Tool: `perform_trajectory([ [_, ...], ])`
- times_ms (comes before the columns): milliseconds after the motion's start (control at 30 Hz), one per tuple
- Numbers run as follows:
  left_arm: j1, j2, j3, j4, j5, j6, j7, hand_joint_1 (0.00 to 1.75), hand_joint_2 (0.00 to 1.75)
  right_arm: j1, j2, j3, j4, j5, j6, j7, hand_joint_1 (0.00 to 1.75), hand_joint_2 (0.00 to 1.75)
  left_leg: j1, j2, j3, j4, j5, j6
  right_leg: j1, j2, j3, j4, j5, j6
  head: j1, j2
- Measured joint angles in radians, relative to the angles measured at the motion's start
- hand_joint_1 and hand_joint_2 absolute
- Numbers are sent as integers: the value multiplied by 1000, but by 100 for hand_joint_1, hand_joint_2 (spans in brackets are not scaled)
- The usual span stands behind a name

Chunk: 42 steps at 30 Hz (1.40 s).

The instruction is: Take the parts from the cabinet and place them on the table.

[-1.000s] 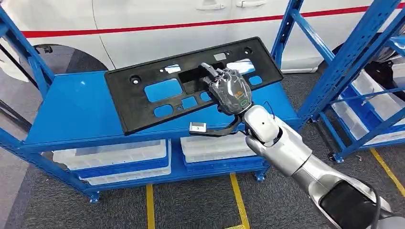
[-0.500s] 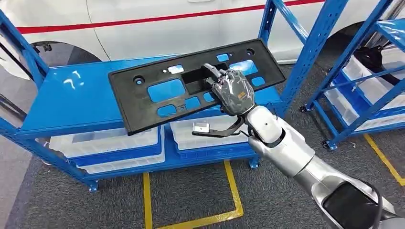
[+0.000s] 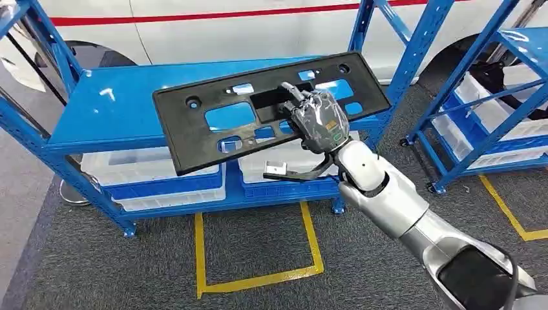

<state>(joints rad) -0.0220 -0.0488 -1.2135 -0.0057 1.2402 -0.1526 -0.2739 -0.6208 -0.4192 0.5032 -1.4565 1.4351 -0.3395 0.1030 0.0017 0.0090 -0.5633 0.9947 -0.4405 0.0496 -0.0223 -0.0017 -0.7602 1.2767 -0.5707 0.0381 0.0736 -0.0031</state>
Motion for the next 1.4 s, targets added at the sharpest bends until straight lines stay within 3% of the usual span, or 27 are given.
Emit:
perform_trajectory([
  [33, 0, 0, 0, 0, 0, 0, 0, 0, 175, 1, 0, 0, 1, 0, 0, 0, 175, 175, 0, 1, -19, 3, 12, -2, 0, 0, -2, 52, 4, 2, 0, 0],
  [67, -1, 0, 0, 0, 0, 0, 0, 0, 175, 2, 0, 0, 3, 0, 0, 0, 175, 175, 0, 1, -36, 7, 22, -3, -1, 0, 13, 62, 32, 4, 0, 0],
  [133, 0, -2, 0, 0, 0, 0, 0, 0, 175, 2, 0, 0, 3, 0, 0, 0, 175, 175, 2, 1, -70, 21, 37, -9, -4, 0, 102, -27, 99, 5, 0, 0],
  [167, -1, -2, 0, 0, 0, 0, 0, 0, 175, 0, 0, 0, 3, 0, 0, 0, 175, 175, 3, 1, -86, 32, 44, -14, -6, 0, 181, -126, 101, 5, 0, 0],
  [200, -2, -2, 0, 0, 0, 0, 0, 0, 175, -3, 0, -1, 3, 0, 1, 0, 175, 175, -3, -1, -98, 40, 49, -21, -2, 0, 230, -208, 52, 3, 0, 0],
  [233, -1, -3, 0, 0, 0, -2, 0, 0, 175, -1, 0, -2, 1, -1, 3, -1, 175, 175, -2, -1, -100, 42, 56, -28, 4, 6, 242, -231, 42, -12, -2, 0],
  [333, 3, -3, 0, 0, 0, -4, 2, 0, 175, -4, 0, -2, 3, -5, 8, -2, 175, 175, -3, -3, -106, 32, 86, -47, 8, 3, 222, -233, 64, -35, 0, 0],
  [367, 3, -3, 0, 0, 0, -4, 2, 0, 175, -5, 0, -2, 5, -6, 10, -2, 175, 175, 2, -4, -113, 37, 75, -53, -1, -1, 212, -240, 78, -46, -1, 0],
  [400, 4, -3, 0, 0, 0, -4, 2, 0, 175, -6, 0, -2, 5, -7, 11, -3, 175, 175, 3, -5, -130, 64, 26, -59, 0, -3, 200, -240, 90, -56, 0, 0],
  [467, 4, -3, 0, 0, 0, -4, 2, 0, 175, -7, 0, -2, 5, -10, 12, -3, 175, 175, 5, -5, -165, 195, -95, -69, 2, -6, 172, -240, 112, -65, -1, 0],
  [500, 3, -3, 0, 0, -1, -4, 2, 0, 175, -7, 0, -2, 5, -11, 13, -3, 175, 175, 6, -5, -182, 270, -136, -73, 3, -6, 157, -239, 124, -65, -1, 0],
  [533, 3, -3, 0, 0, -1, -5, 2, 0, 175, -6, 0, -2, 5, -11, 15, -3, 175, 175, 6, -5, -189, 330, -151, -75, 3, -6, 141, -238, 136, -64, -1, 0],
  [600, 1, -3, 0, 0, -1, -5, 2, 0, 175, -6, 0, -2, 6, -12, 19, -3, 175, 175, 6, -5, -143, 323, -97, -73, 4, -5, 108, -236, 160, -61, -1, 0],
  [667, 1, -3, 0, 0, -1, -5, 2, 0, 175, -6, -1, -3, 6, -15, 22, -3, 175, 175, 6, -6, -20, 171, -44, -63, 4, -4, 85, -235, 180, -55, -1, 0],
  [733, 2, -2, 0, 0, -2, -5, 2, 0, 175, -8, -4, -4, 5, -15, 24, -2, 175, 175, -1, -10, 88, 5, -88, -51, 7, -4, 74, -232, 197, -44, -1, 0],
  [833, 7, -2, 0, 0, -2, -6, 2, 0, 175, -9, -5, -5, 5, -18, 27, -2, 175, 175, -8, -11, 73, 4, -69, -37, 2, -6, 75, -255, 232, -25, -1, 0],
  [867, 8, -2, 0, 0, -4, -6, 2, 0, 175, -9, -6, -5, 6, -18, 29, -2, 175, 175, 3, -8, 62, -16, -49, -27, 9, -4, 72, -258, 237, -17, 0, 0],
  [900, 4, -4, -1, 0, -5, -6, 2, 0, 175, -8, -8, -6, 8, -18, 31, -1, 175, 175, 3, -1, 62, -18, -35, -20, 5, -1, 59, -245, 204, -14, 0, 0],
  [933, 3, -4, -1, 0, -7, -5, 0, 0, 175, -11, -11, -7, 8, -18, 33, -1, 175, 175, 3, -1, 47, -20, -22, -5, 6, 1, 42, -190, 133, -13, 1, 0],
  [1000, 5, -5, -1, 0, -11, -5, -2, 0, 175, -10, -11, -8, 10, -18, 35, 0, 175, 175, -1, 0, 18, -15, -1, -4, 5, 1, 5, -40, 30, -8, 1, 0],
  [1033, 4, -5, -1, 0, -11, -5, -2, 0, 175, -9, -11, -8, 11, -19, 38, -1, 175, 175, -2, 1, 1, -12, 8, -4, 5, 1, -6, 21, 11, -5, 1, 0],
  [1100, 3, -5, -1, 0, -12, -5, -3, 0, 175, -9, -11, -8, 13, -21, 42, -1, 175, 175, -1, 1, -34, 2, 24, -6, 2, 1, 26, 33, 53, -2, 1, 0],
  [1167, 3, -6, -1, 0, -12, -5, -4, 0, 175, -10, -11, -8, 13, -23, 42, 0, 175, 175, 1, 1, -63, 21, 33, -13, -3, 0, 138, -107, 109, -1, 1, 0],
  [1233, 2, -6, -1, 0, -13, -5, -4, 0, 175, -13, -11, -8, 13, -27, 43, -1, 175, 175, -3, 0, -86, 37, 41, -24, 8, 2, 214, -229, 66, -9, 1, 0],
  [1333, 5, -6, -1, 0, -14, -4, -3, 0, 175, -15, -11, -9, 14, -30, 48, 0, 175, 175, -1, 0, -92, 30, 67, -42, 12, 2, 198, -231, 78, -30, 0, 0],
  [1367, 7, -6, -1, 1, -13, -4, -3, 0, 175, -14, -10, -9, 15, -30, 49, 0, 175, 175, -6, -3, -98, 31, 68, -48, 3, -1, 194, -240, 90, -42, 1, 0],
  [1400, 6, -6, -1, 1, -13, -3, -2, 0, 175, -17, -9, -9, 16, -30, 50, 0, 175, 175, -1, -7, -104, 45, 39, -53, 1, -9, 188, -243, 100, -48, 0, 0],
])
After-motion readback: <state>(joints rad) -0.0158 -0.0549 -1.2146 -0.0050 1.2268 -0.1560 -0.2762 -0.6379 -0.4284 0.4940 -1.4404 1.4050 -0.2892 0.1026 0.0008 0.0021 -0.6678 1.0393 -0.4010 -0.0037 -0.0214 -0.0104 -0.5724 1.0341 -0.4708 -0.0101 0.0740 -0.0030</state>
